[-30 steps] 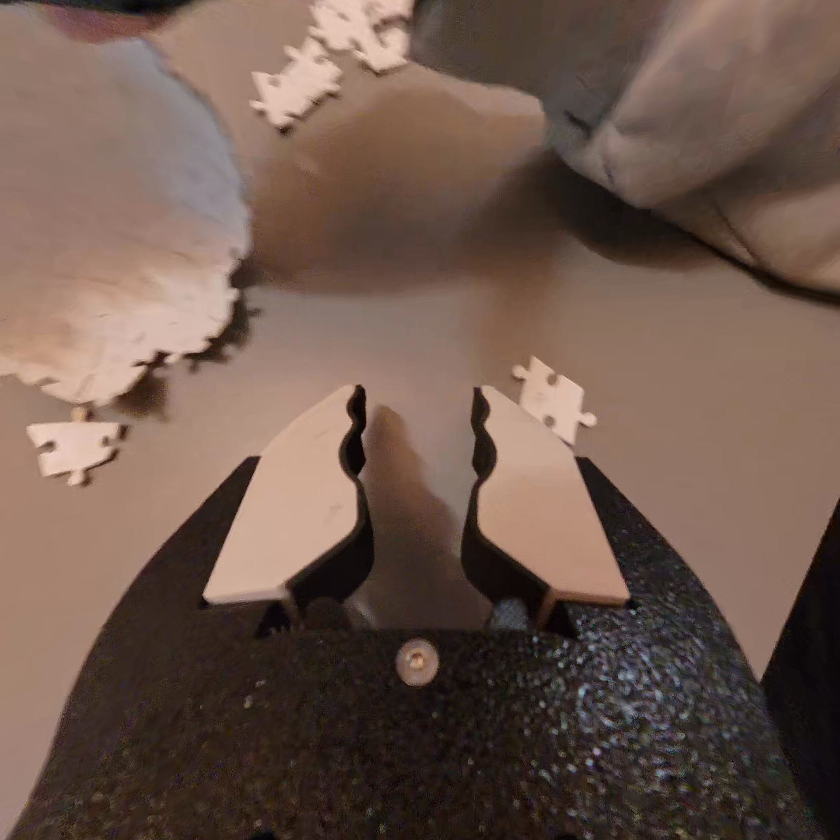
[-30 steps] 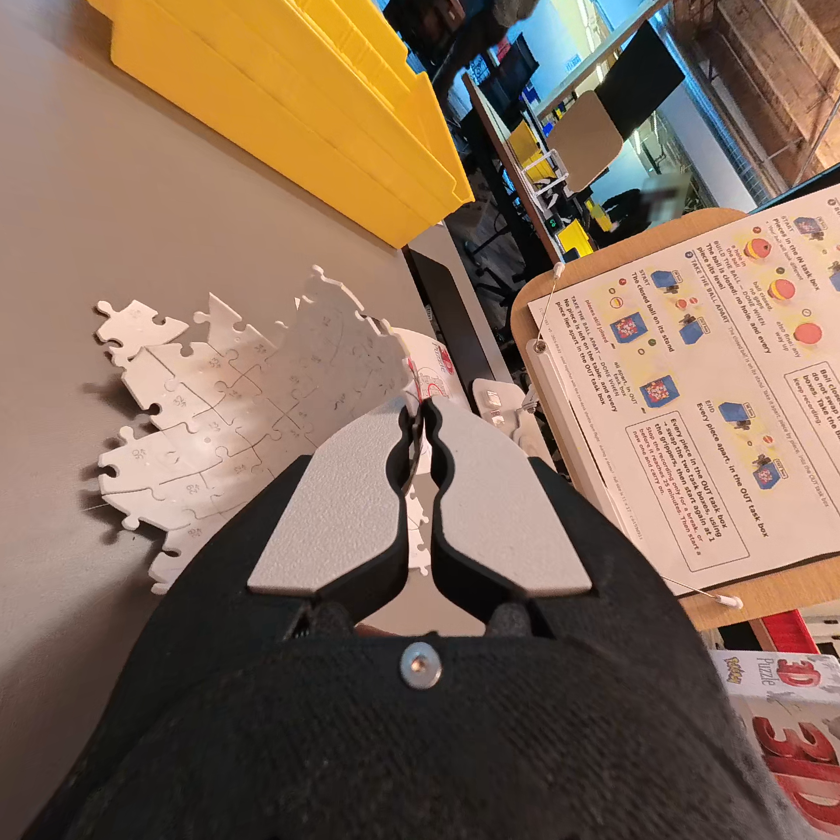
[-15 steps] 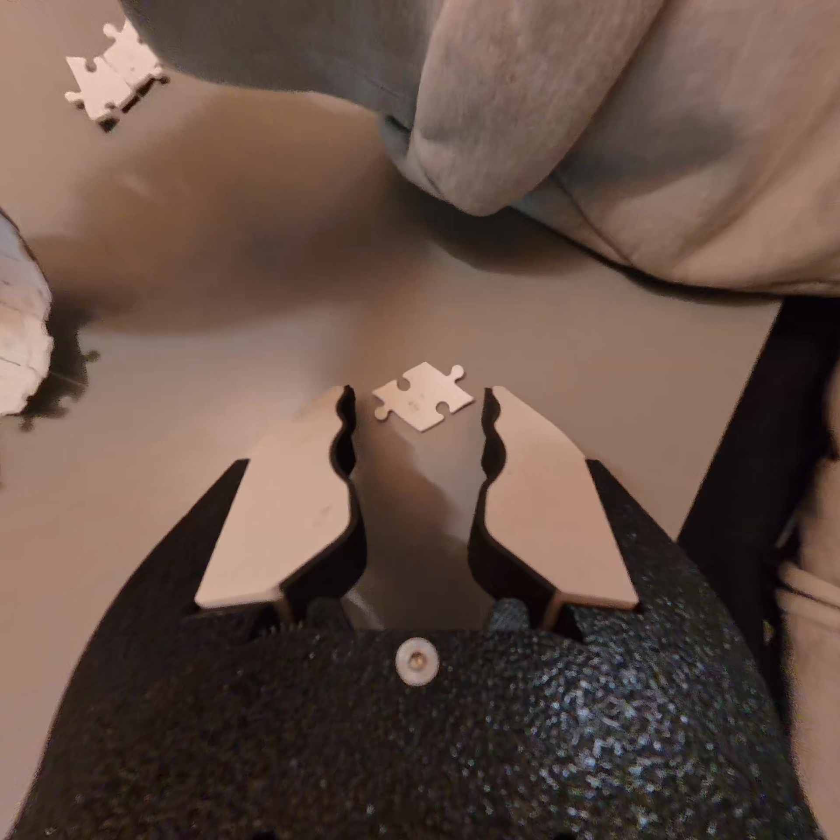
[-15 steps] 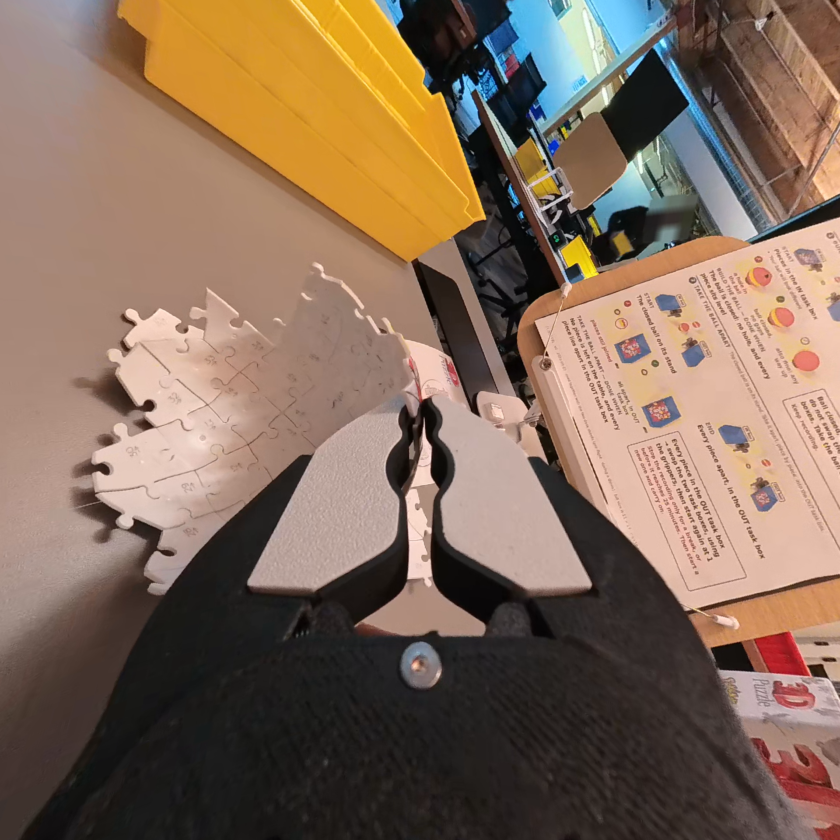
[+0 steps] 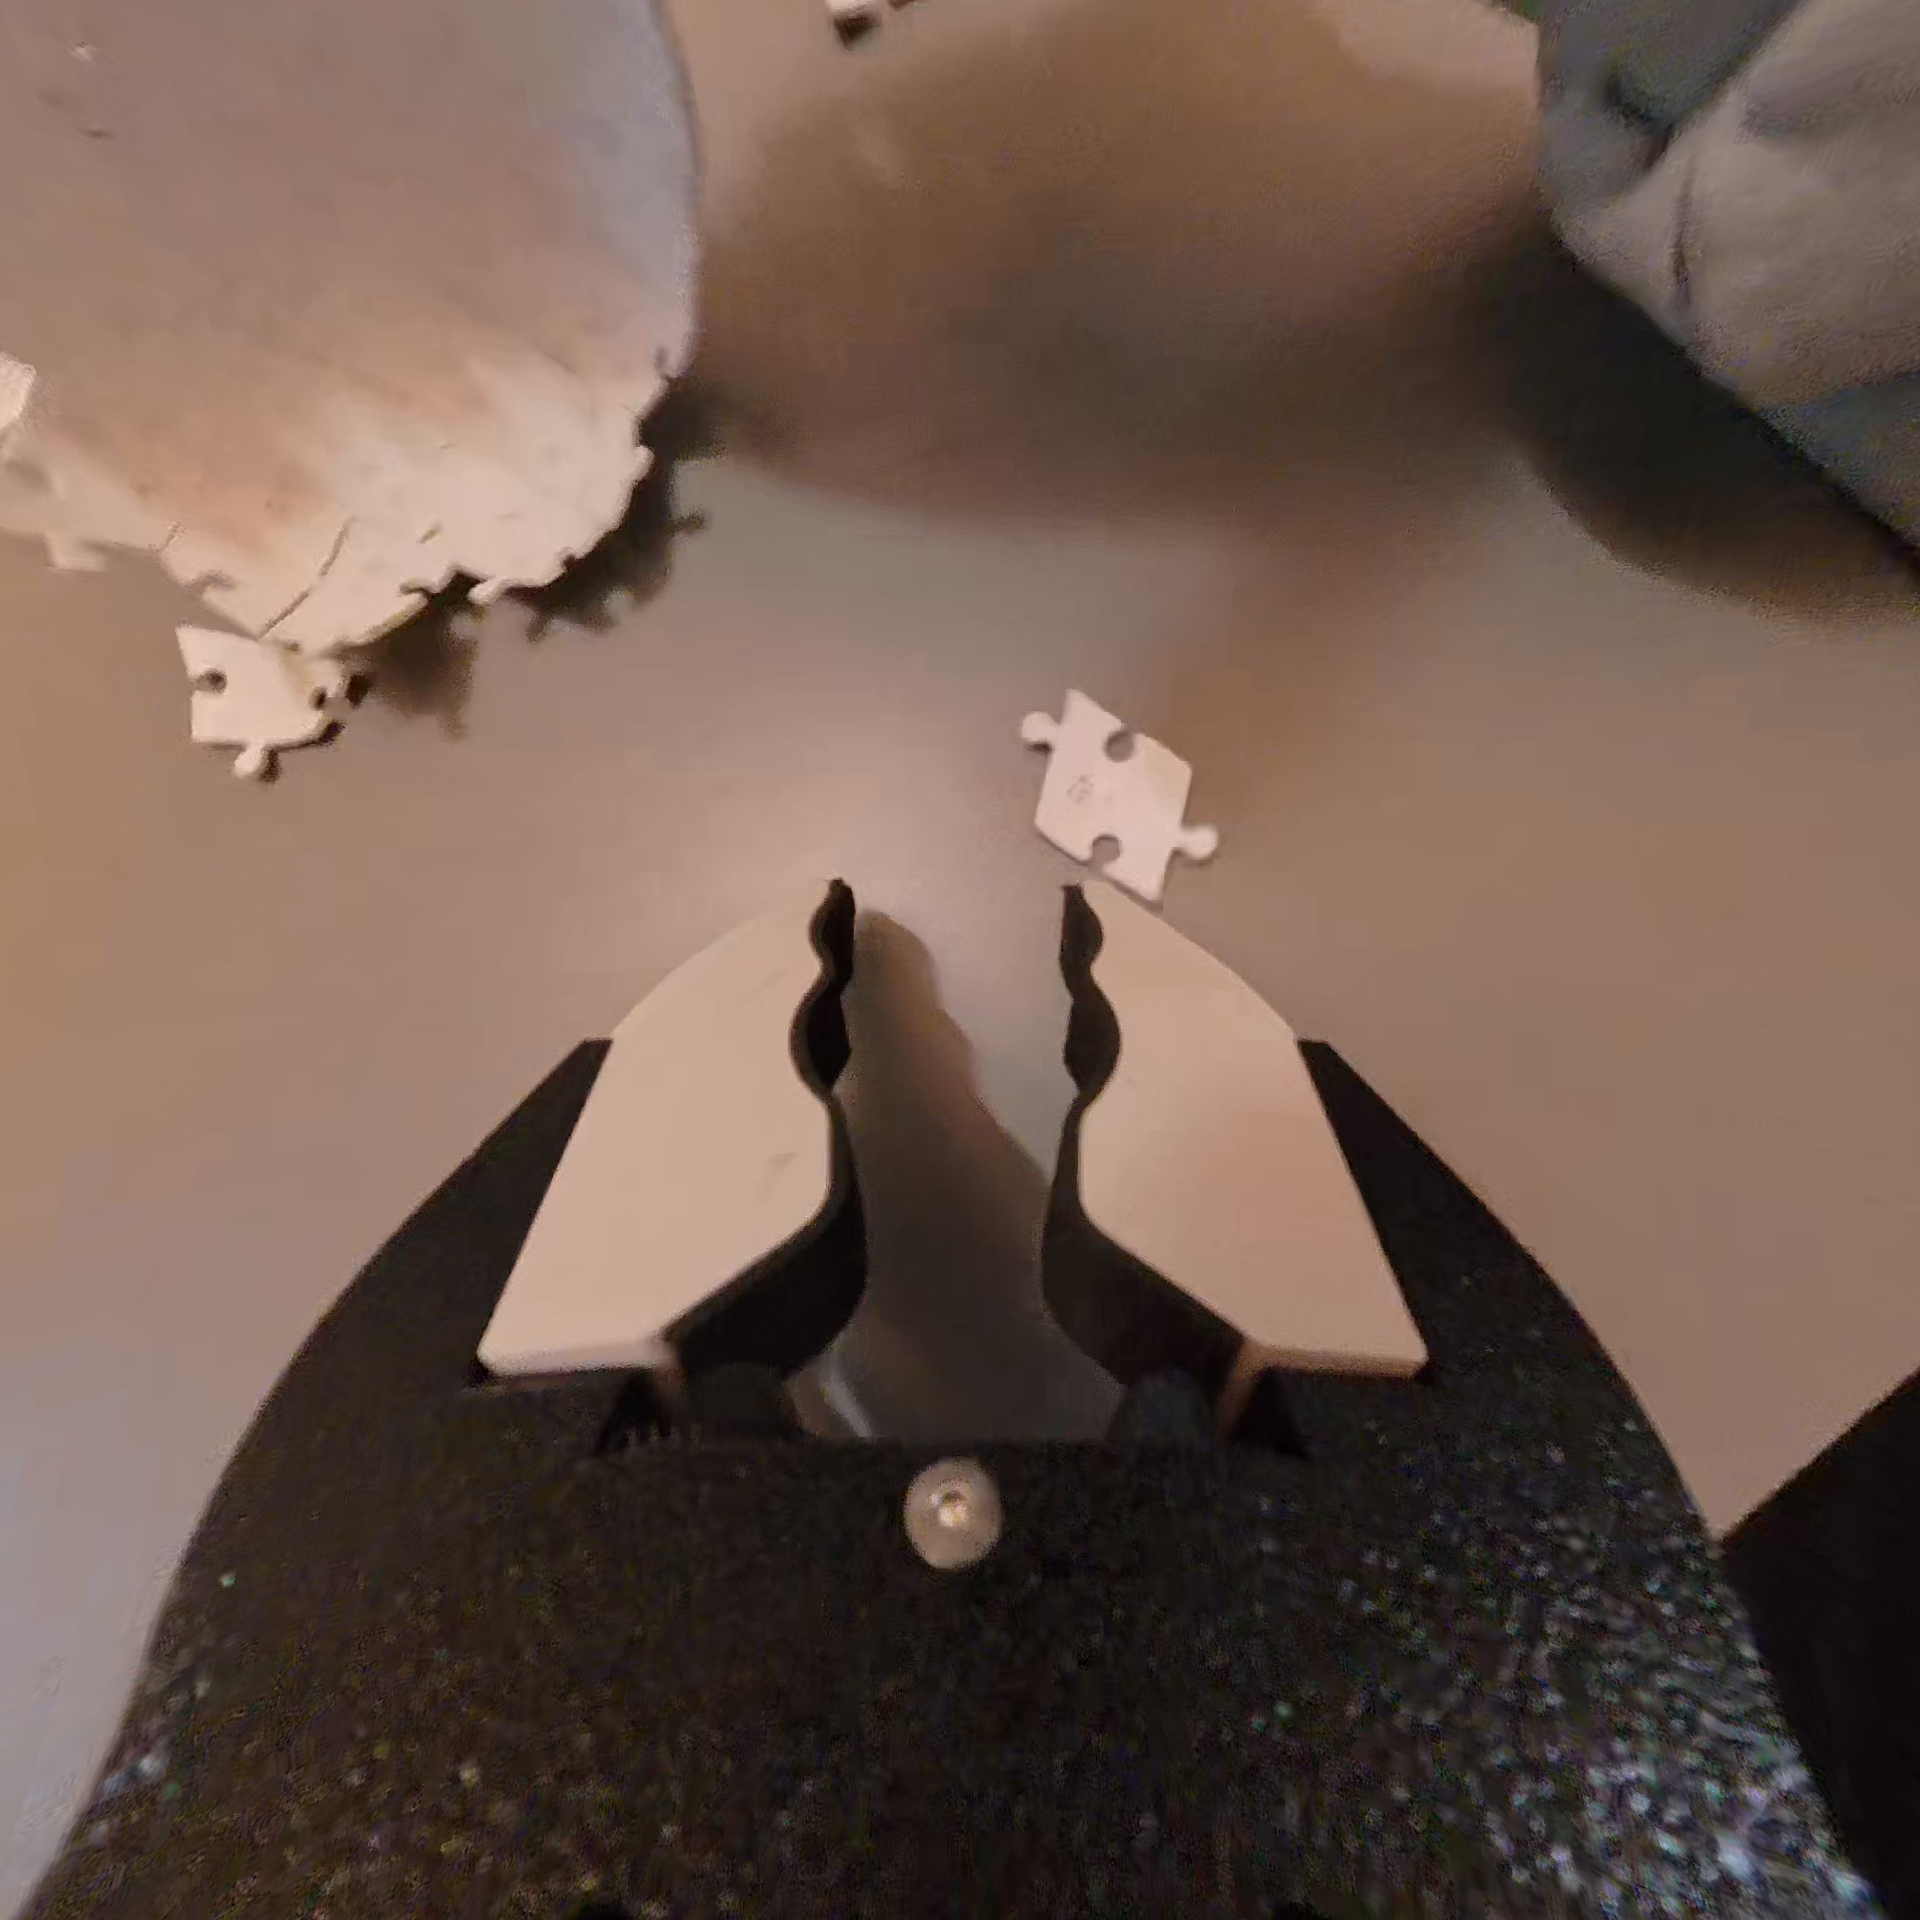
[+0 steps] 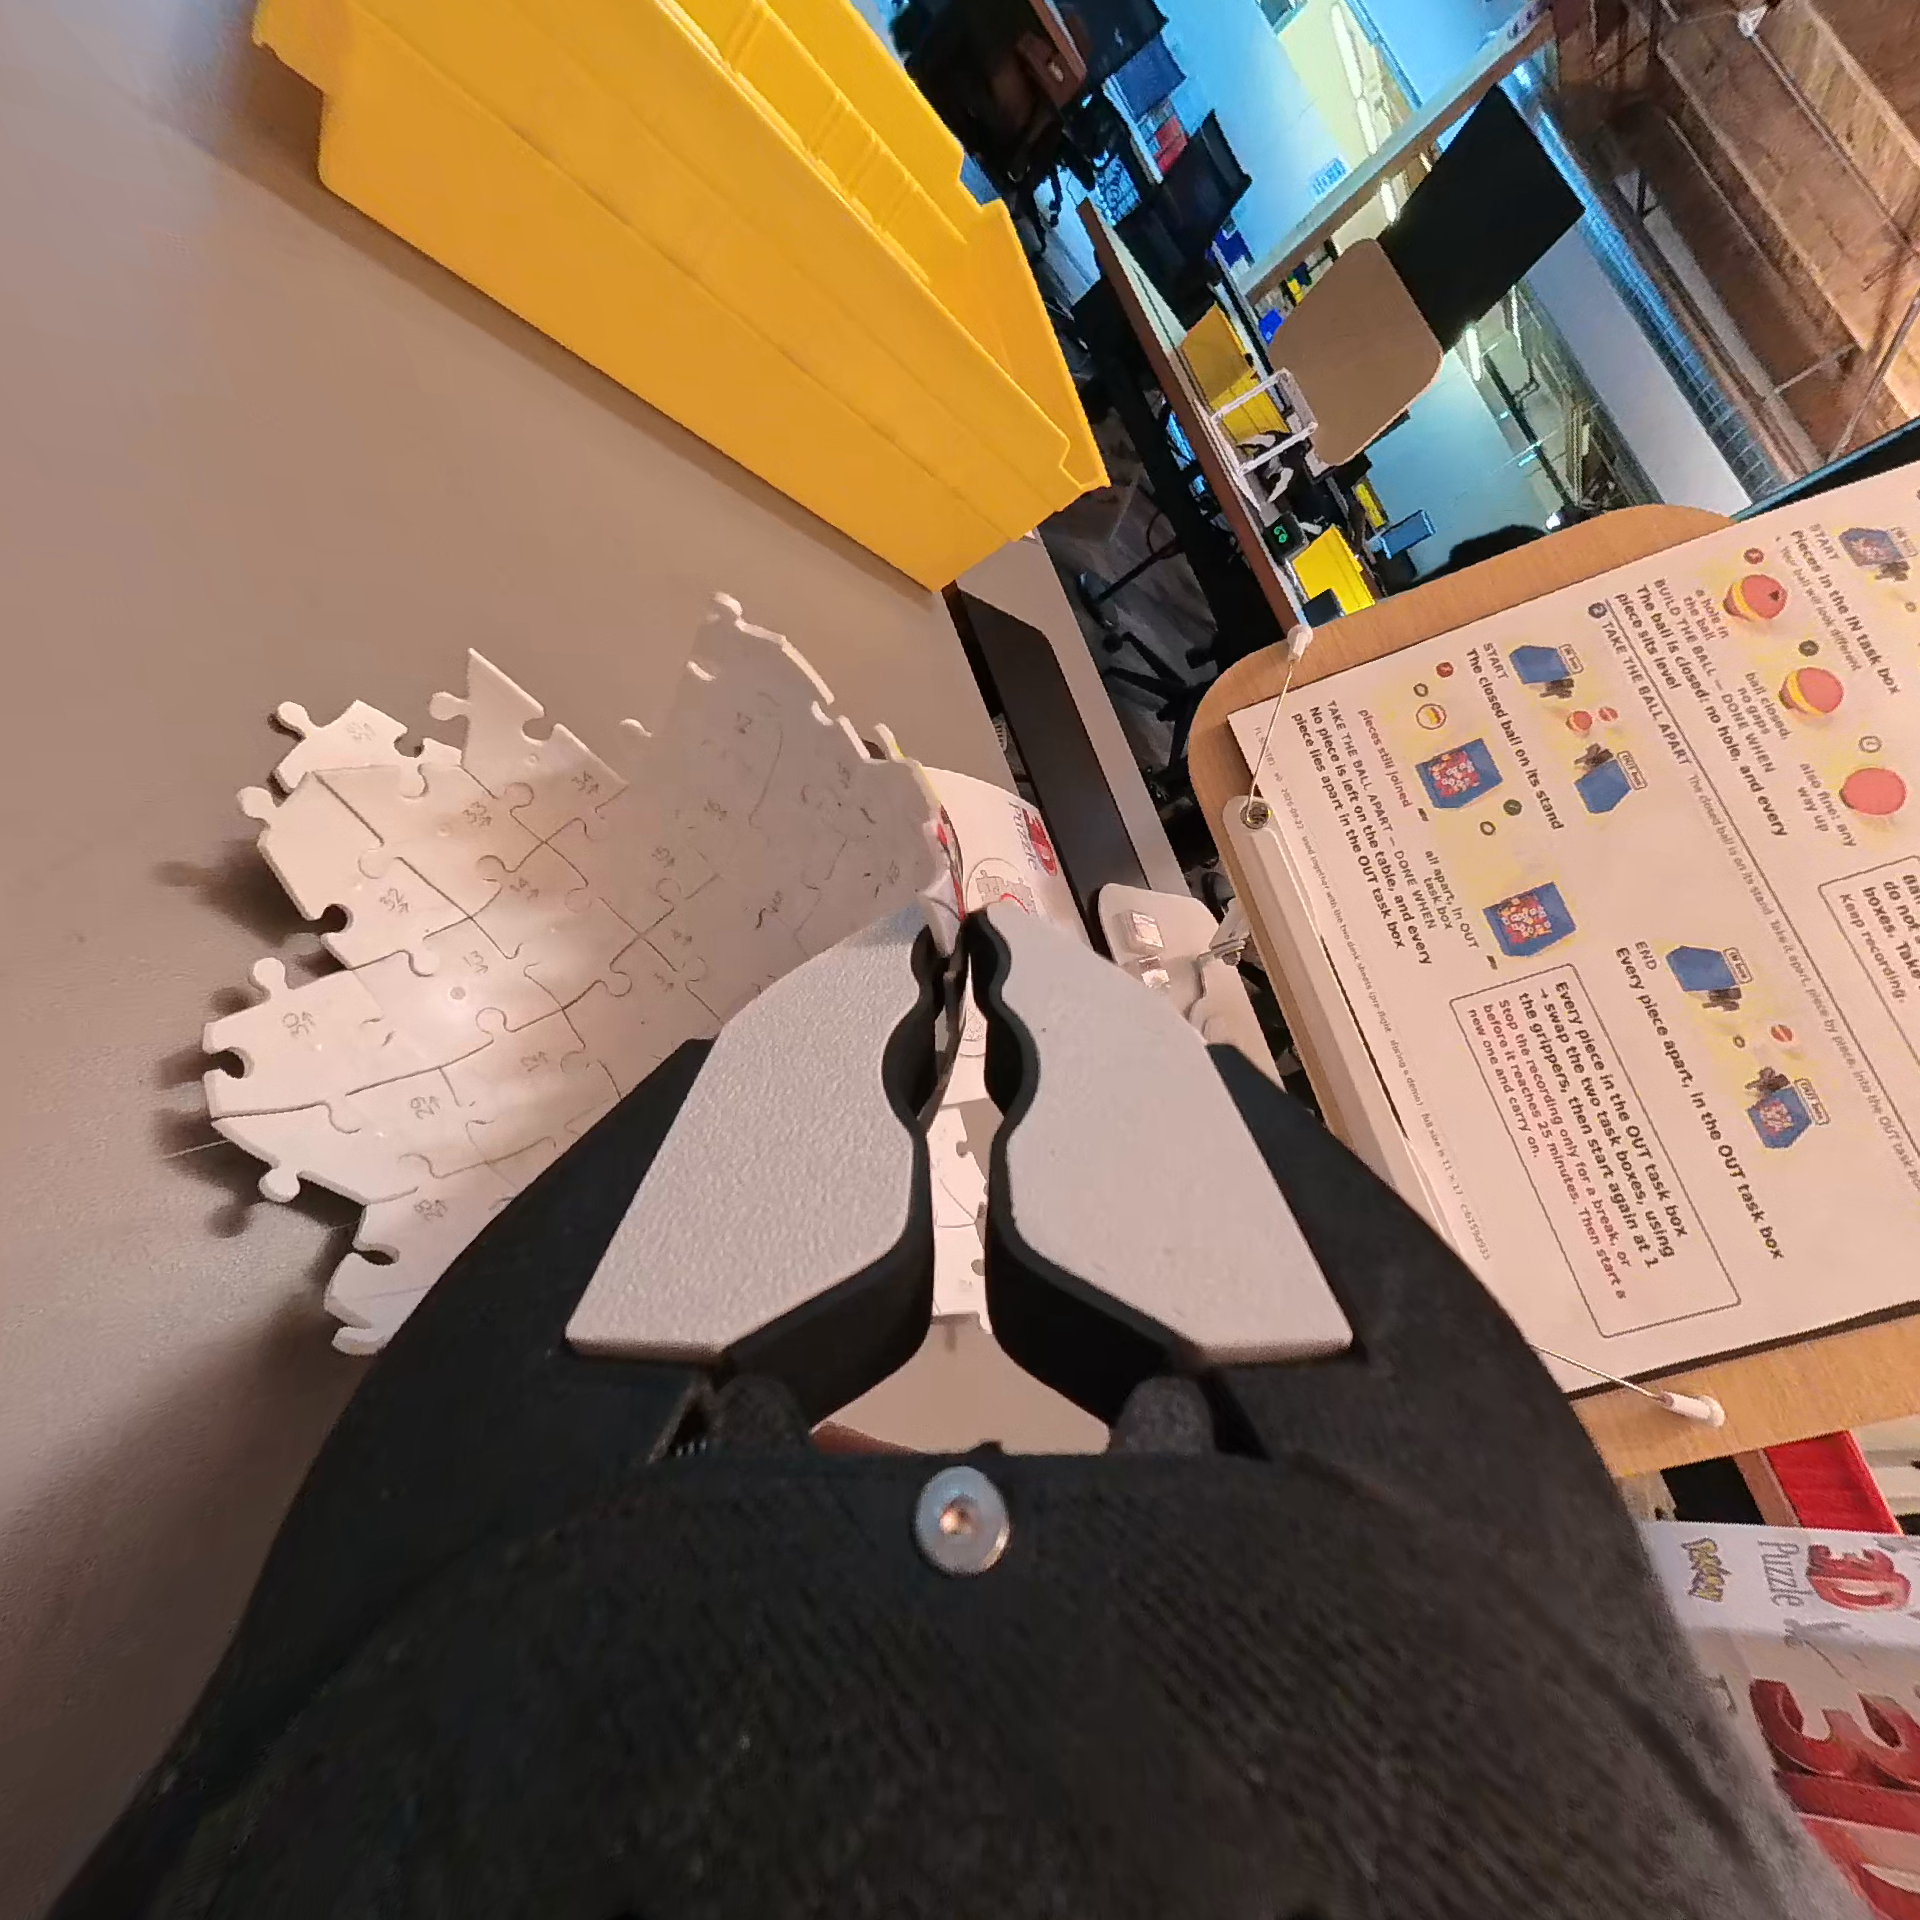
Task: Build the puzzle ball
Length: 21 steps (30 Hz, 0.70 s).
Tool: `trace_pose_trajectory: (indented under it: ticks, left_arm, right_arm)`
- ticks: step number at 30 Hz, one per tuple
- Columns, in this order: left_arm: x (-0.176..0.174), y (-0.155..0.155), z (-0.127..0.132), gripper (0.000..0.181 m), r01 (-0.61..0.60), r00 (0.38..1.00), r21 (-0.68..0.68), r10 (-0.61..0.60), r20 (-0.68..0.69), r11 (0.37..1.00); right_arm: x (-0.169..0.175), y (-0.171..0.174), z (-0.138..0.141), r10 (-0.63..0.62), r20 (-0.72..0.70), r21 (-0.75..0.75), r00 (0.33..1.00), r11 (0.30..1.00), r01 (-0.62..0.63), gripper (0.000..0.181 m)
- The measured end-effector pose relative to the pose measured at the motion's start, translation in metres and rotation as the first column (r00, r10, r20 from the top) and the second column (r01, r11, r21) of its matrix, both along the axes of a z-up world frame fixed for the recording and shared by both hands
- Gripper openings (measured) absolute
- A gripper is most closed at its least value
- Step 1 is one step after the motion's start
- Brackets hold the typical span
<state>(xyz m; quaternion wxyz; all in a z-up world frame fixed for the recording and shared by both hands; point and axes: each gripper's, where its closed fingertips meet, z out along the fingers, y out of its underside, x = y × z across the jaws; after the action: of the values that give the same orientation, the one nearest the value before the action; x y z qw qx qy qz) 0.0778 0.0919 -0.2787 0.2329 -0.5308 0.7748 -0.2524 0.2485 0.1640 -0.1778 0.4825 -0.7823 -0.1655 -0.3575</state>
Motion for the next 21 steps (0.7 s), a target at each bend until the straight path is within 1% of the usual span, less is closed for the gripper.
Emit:
trace_pose_trajectory:
  ticks: [2,3,4,5,7,8,9,10,12,14,17,18,20,21]
  left_arm:
    - [0.002,-0.006,0.012,0.037,-0.038,0.998,-0.127,0.043,0.041,0.991]
    - [0.004,-0.016,0.018,0.036,-0.020,0.997,-0.195,0.033,0.064,0.981]
    - [0.004,-0.025,0.020,0.035,0.014,0.997,-0.231,0.003,0.073,0.973]
    - [0.005,-0.029,0.015,0.033,0.034,0.998,-0.209,-0.022,0.060,0.977]
    - [0.006,-0.021,-0.003,0.031,0.028,1.000,-0.089,-0.028,0.001,0.996]
    - [0.007,-0.022,-0.005,0.027,0.033,0.999,-0.087,-0.034,-0.005,0.996]
    - [0.008,-0.027,-0.006,0.023,0.044,0.999,-0.114,-0.045,-0.004,0.992]
    - [0.009,-0.029,-0.006,0.022,0.051,0.999,-0.126,-0.052,-0.006,0.991]
    - [0.009,-0.030,-0.007,0.022,0.071,0.997,-0.107,-0.072,0.003,0.992]
    - [0.008,-0.029,-0.007,0.022,0.065,0.998,-0.116,-0.066,-0.008,0.991]
    - [0.007,-0.023,-0.006,0.022,0.009,1.000,-0.117,-0.010,-0.009,0.993]
    - [0.008,-0.018,-0.006,0.022,-0.030,1.000,-0.119,0.030,0.001,0.992]
    - [0.009,-0.001,-0.005,0.021,-0.148,0.988,-0.118,0.152,0.024,0.982]
    - [0.008,0.005,-0.005,0.026,-0.181,0.983,-0.123,0.185,0.022,0.976]
  right_arm:
    - [0.000,0.000,0.000,0.000,0.003,0.000,1.000,1.000,0.000,0.003]
    - [0.000,0.000,0.000,-0.001,0.002,0.000,1.000,1.000,0.001,0.003]
    - [0.000,0.000,0.000,-0.002,0.000,0.002,1.000,1.000,0.002,0.003]
    - [0.000,0.001,0.000,-0.001,-0.001,0.003,1.000,1.000,0.001,0.003]
    - [0.000,0.001,0.000,-0.001,-0.002,0.005,1.000,1.000,0.001,0.003]
    - [0.000,0.001,0.000,0.000,0.001,0.004,1.000,1.000,0.000,0.003]
    - [0.000,0.001,0.000,0.000,0.005,0.001,1.000,1.000,0.000,0.003]
    - [0.000,0.000,0.000,-0.002,0.005,0.000,1.000,1.000,0.002,0.003]
    - [0.000,0.001,0.000,-0.002,0.002,0.003,1.000,1.000,0.002,0.003]
    - [0.000,0.001,0.000,-0.002,0.004,0.003,1.000,1.000,0.002,0.003]
    - [0.000,0.001,0.000,-0.003,0.007,0.000,1.000,1.000,0.003,0.003]
    - [0.000,0.001,0.000,-0.002,0.006,0.000,1.000,1.000,0.002,0.003]
    - [0.000,0.001,-0.001,-0.003,0.007,0.000,1.000,1.000,0.003,0.003]
    - [0.000,0.001,-0.001,-0.003,0.009,-0.001,1.000,1.000,0.003,0.003]
